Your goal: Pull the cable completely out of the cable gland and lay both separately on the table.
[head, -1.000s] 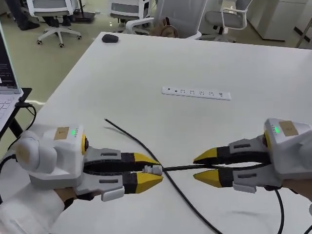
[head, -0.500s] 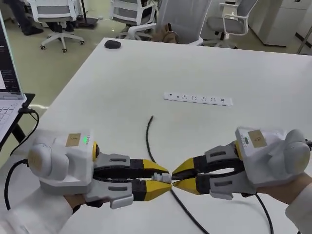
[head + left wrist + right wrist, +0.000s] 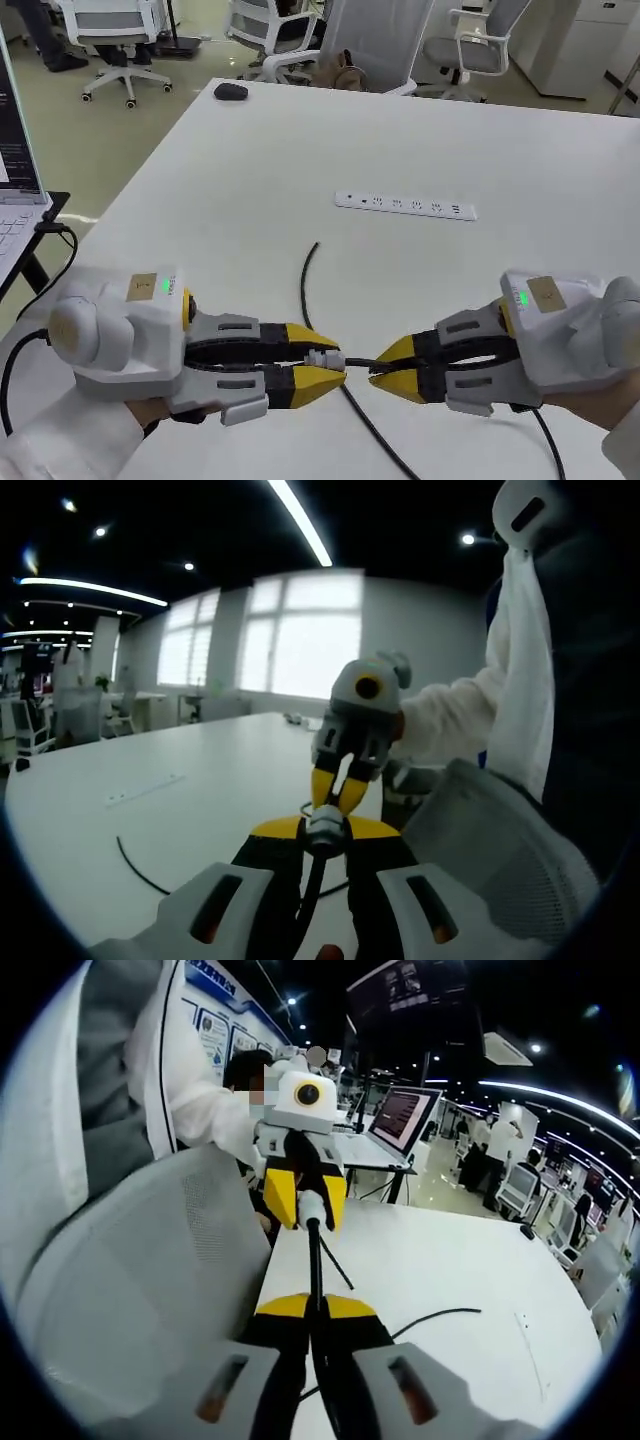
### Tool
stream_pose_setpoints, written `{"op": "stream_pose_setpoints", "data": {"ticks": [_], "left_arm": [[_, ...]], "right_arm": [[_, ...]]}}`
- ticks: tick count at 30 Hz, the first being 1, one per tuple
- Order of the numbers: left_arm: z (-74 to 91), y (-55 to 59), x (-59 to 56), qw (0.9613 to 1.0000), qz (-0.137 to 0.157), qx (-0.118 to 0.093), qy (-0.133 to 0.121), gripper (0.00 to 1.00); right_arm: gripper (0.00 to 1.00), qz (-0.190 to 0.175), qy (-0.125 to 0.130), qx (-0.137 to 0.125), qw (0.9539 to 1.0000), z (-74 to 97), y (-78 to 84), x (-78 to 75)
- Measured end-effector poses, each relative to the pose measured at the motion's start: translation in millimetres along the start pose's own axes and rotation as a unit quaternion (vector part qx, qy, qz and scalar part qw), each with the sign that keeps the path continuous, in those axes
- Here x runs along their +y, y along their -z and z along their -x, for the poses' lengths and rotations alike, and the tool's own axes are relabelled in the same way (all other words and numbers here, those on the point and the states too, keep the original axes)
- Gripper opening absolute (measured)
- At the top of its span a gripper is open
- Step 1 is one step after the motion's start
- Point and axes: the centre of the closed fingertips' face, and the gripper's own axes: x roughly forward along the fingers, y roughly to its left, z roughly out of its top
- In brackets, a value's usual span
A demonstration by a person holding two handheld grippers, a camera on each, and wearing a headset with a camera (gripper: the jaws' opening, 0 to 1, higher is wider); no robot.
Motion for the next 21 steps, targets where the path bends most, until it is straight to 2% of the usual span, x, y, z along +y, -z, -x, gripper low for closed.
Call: {"op": "stream_pose_setpoints", "data": {"ticks": [6, 9, 21], "left_arm": [[6.2, -2.9, 5.6, 0.9999, 0.003, -0.01, -0.013, 0.17], [7.9, -2.9, 4.8, 0.9999, 0.002, -0.01, -0.013, 0.17], [8.9, -5.1, 5.6, 0.9995, 0.009, -0.019, -0.021, 0.17]], "right_arm": [[0.02, -0.024, 0.014, 0.002, 0.9996, 11.8, 10.0, -3.5], [0.02, -0.03, 0.018, 0.009, 0.9993, 17.5, 19.9, -4.6], [0.03, -0.077, 0.032, 0.022, 0.9962, 31.3, 53.1, 2.0]]}}
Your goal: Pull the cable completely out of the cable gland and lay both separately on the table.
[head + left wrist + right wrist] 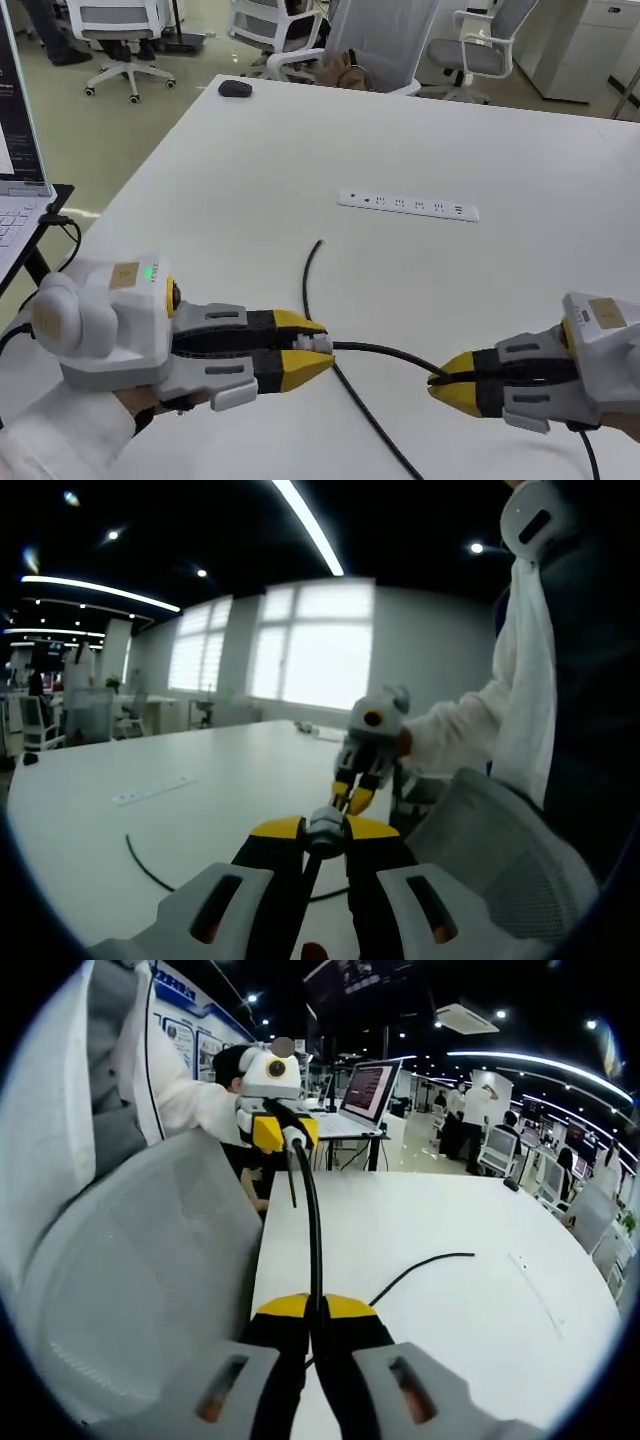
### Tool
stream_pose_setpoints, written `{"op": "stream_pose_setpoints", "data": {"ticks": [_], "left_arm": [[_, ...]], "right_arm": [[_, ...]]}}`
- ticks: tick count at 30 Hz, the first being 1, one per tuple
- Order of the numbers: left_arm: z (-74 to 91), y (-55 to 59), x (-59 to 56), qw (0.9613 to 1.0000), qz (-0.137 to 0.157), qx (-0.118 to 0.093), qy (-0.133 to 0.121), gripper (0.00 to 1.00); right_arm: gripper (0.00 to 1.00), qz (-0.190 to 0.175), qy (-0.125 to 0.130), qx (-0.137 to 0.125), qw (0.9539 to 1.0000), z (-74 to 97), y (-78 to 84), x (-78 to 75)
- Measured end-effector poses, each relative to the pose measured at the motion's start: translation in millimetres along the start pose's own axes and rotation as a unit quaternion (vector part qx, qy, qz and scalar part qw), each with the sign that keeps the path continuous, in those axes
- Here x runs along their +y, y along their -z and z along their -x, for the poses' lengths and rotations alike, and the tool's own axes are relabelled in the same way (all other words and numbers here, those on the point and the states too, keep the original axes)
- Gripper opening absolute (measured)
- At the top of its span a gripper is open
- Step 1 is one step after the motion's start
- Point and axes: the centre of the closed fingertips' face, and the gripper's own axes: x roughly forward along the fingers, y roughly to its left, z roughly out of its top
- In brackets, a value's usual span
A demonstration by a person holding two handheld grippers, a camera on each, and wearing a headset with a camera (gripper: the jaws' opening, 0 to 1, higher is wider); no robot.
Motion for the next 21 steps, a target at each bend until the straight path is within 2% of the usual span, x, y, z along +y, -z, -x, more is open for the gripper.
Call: {"op": "stream_pose_setpoints", "data": {"ticks": [5, 10, 15, 17, 21], "left_arm": [[-3.1, 1.5, 0.8, 1.0, -0.001, 0.002, -0.002, 0.17], [-3.9, -3.6, -4.2, 1.0, -0.003, -0.005, 0.005, 0.17], [-4.9, -6.4, -7.4, 0.9999, -0.007, -0.008, 0.014, 0.17], [-5.7, -7.4, -8.7, 0.9998, -0.007, -0.009, 0.017, 0.17], [-9.8, -7.9, -11.8, 0.9997, -0.009, -0.005, 0.024, 0.17]], "right_arm": [[0.03, -0.011, 0.002, 0.003, 0.9999, -0.7, 4.3, -0.6], [0.06, -0.015, 0.007, 0.003, 0.9999, -1.2, 3.9, -3.7], [0.14, -0.002, 0.01, 0.01, 0.9999, -2.8, -0.8, -6.5], [0.18, 0.007, 0.009, 0.002, 0.9999, -4.2, -12.9, -5.9], [0.2, 0.033, 0.007, -0.018, 0.9993, -8.3, -37.2, -4.7]]}}
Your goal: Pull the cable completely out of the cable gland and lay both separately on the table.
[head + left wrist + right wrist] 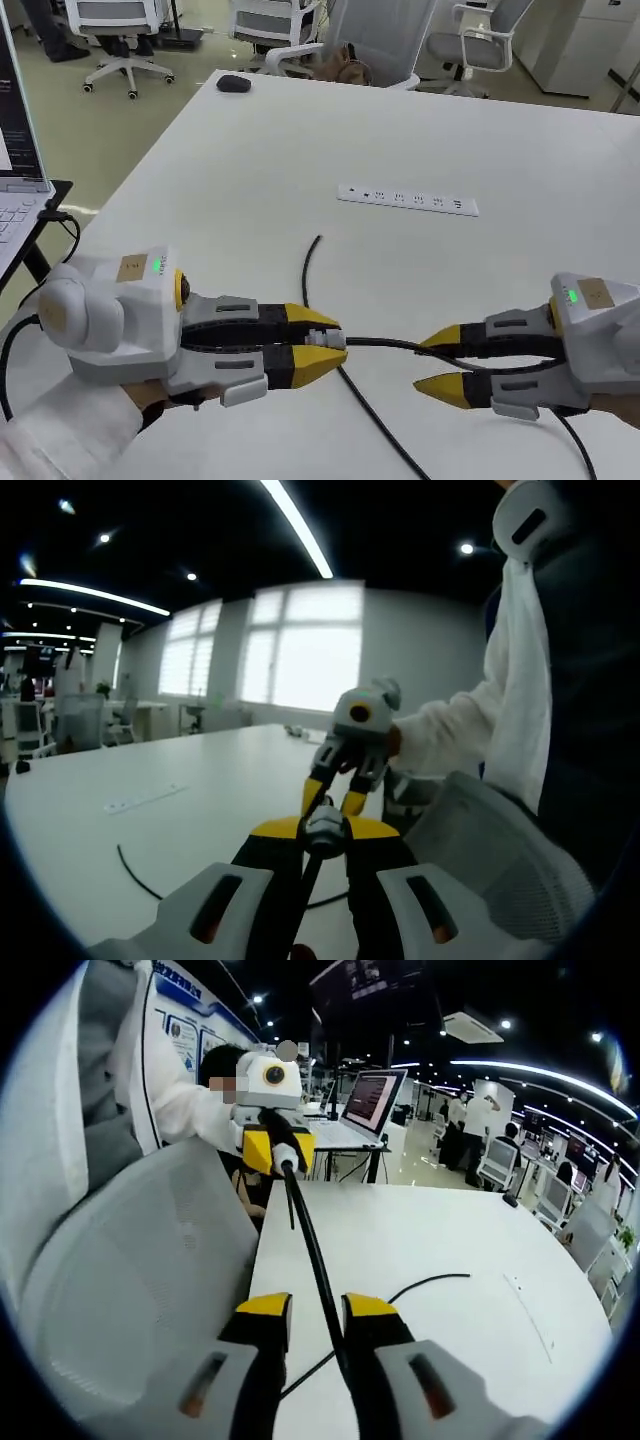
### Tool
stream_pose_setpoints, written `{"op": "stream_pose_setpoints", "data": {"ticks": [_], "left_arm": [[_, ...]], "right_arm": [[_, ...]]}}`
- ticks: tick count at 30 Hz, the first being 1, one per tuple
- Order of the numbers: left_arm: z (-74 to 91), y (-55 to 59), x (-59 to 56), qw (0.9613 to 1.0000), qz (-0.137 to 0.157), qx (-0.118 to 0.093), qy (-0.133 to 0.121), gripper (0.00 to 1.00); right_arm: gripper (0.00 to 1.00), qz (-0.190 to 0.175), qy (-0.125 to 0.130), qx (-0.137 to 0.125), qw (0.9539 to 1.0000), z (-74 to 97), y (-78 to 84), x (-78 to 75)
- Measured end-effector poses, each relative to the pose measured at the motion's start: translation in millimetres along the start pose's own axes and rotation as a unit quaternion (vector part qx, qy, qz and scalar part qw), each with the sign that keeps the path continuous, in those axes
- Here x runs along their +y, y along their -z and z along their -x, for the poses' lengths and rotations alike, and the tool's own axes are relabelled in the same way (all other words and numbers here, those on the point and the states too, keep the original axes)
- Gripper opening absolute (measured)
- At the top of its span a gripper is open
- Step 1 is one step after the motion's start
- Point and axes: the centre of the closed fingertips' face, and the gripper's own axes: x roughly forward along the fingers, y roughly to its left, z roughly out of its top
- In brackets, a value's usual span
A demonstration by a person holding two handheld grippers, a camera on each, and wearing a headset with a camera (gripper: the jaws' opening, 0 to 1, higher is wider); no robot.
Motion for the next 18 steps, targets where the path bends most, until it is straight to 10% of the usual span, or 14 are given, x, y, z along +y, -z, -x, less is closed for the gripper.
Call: {"op": "stream_pose_setpoints", "data": {"ticks": [8, 18], "left_arm": [[-6.3, -2.9, -5.0, 1.0, -0.002, -0.003, 0.009, 0.17], [-8.0, 0.9, -9.7, 0.9998, -0.003, 0.004, 0.019, 0.17]], "right_arm": [[0.21, 0.057, -0.039, -0.035, 0.997, -17.8, -51.5, 16.6], [0.06, 0.05, -0.063, -0.031, 0.9963, -24.2, -46.9, 23.0]]}}
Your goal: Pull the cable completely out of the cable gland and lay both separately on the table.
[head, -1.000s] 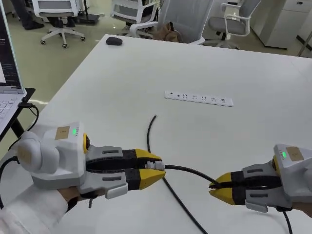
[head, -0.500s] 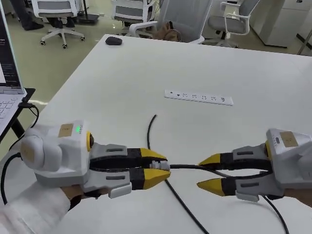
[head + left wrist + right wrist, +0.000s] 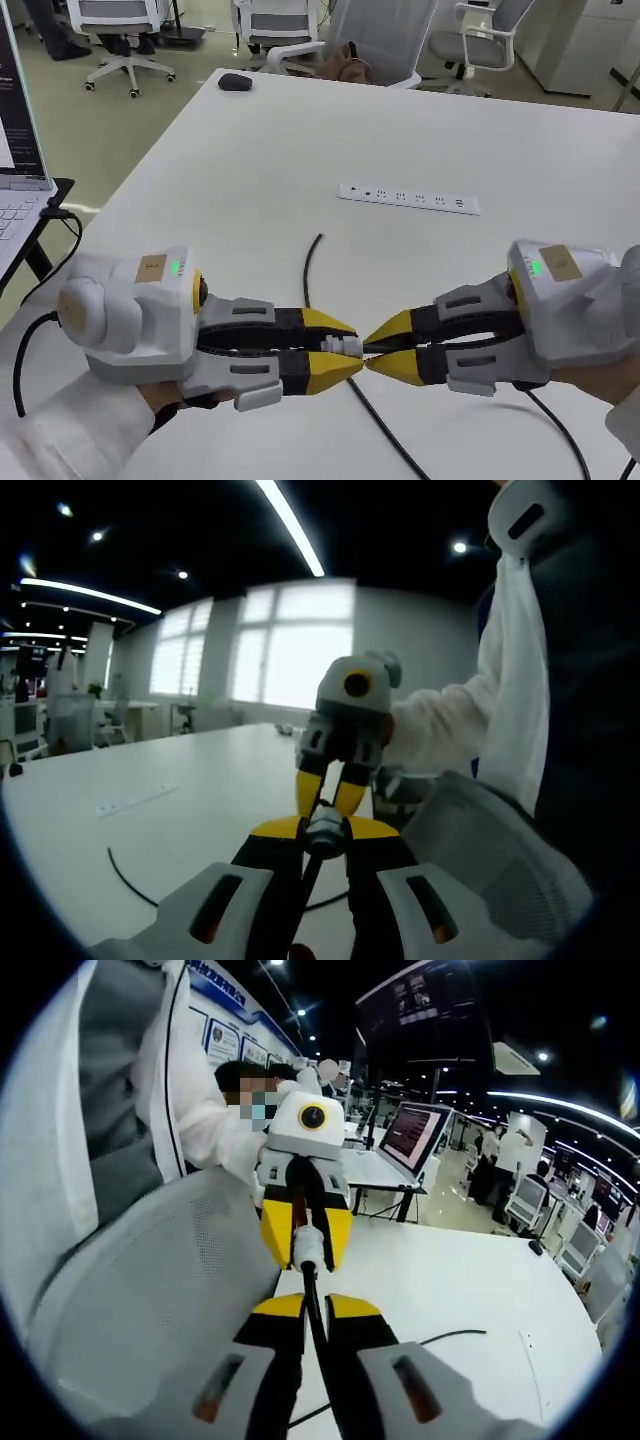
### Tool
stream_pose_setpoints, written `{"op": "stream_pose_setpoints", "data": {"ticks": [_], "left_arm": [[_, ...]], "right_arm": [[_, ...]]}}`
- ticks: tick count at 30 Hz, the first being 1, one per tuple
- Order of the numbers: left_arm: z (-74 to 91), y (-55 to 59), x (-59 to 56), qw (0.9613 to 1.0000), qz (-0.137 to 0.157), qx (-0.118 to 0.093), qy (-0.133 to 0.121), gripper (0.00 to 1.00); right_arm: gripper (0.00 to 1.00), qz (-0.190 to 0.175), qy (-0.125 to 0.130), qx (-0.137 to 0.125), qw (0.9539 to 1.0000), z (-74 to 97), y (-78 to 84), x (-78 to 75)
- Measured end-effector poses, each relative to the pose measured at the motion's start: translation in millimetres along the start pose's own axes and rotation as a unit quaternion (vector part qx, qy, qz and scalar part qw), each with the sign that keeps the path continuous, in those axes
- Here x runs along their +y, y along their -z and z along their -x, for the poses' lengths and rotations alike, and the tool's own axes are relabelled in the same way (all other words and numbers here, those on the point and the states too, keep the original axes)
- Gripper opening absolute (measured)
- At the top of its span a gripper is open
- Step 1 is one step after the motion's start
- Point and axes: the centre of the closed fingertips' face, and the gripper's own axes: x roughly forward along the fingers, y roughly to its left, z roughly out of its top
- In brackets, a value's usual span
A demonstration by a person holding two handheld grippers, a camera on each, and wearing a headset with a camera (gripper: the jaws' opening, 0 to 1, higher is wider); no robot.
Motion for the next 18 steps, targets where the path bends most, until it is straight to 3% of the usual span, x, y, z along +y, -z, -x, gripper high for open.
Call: {"op": "stream_pose_setpoints", "data": {"ticks": [6, 18], "left_arm": [[-0.4, 3.1, 1.6, 1.0, 0.003, 0.003, 0.0, 0.17], [12.1, 0.9, 10.9, 0.9998, 0.008, -0.004, -0.017, 0.17]], "right_arm": [[0.02, 0.0, -0.003, 0.005, 1.0, 0.7, 5.5, 2.9], [0.02, -0.014, 0.02, 0.01, 0.9997, 18.9, 16.9, -3.8]]}}
